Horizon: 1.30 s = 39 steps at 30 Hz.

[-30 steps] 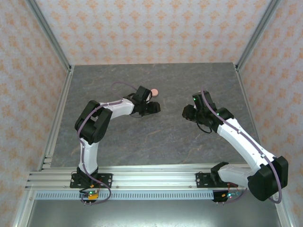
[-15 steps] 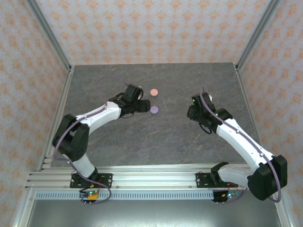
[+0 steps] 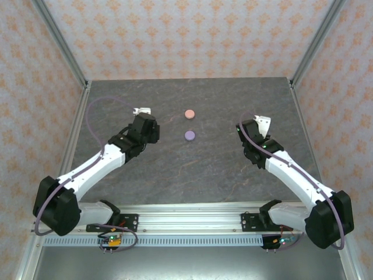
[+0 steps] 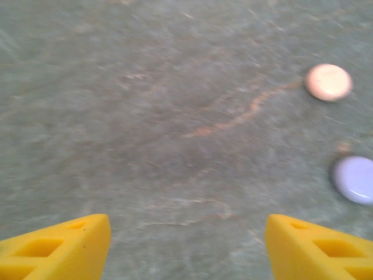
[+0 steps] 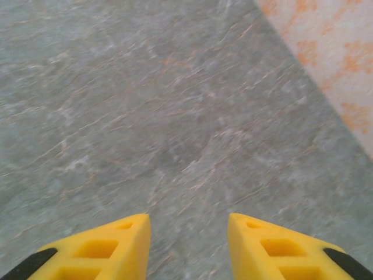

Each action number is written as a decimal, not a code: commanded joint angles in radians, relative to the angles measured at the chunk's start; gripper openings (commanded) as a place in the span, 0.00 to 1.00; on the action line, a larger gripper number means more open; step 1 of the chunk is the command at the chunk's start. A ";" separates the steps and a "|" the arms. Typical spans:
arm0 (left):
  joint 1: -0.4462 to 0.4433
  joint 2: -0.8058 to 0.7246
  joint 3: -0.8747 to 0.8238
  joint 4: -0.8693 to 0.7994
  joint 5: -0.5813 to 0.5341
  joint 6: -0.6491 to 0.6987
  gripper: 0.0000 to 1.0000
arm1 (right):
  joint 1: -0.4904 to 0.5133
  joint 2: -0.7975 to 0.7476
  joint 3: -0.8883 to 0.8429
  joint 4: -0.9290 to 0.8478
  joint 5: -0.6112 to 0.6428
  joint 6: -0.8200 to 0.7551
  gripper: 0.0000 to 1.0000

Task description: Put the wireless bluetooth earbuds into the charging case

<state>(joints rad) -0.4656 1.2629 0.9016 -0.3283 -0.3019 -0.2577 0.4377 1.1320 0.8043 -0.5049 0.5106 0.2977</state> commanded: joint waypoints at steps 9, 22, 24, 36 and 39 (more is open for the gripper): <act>0.105 -0.065 -0.191 0.193 -0.326 0.136 0.77 | -0.174 -0.041 -0.152 0.264 0.046 -0.098 0.47; 0.266 0.007 -0.372 0.577 -0.112 0.277 0.86 | -0.384 -0.024 -0.307 0.578 -0.186 -0.163 0.61; 0.295 0.023 -0.395 0.642 -0.036 0.276 0.88 | -0.408 -0.010 -0.328 0.647 -0.250 -0.176 0.64; 0.363 0.109 -0.410 0.830 0.183 0.289 0.90 | -0.422 0.103 -0.437 1.034 -0.418 -0.257 0.76; 0.376 0.126 -0.408 0.854 0.209 0.306 0.90 | -0.430 0.131 -0.446 1.107 -0.452 -0.256 0.76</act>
<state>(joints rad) -0.1051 1.3777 0.4816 0.4526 -0.1432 0.0200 0.0177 1.2461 0.3786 0.4583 0.1078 0.0578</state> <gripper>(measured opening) 0.903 0.761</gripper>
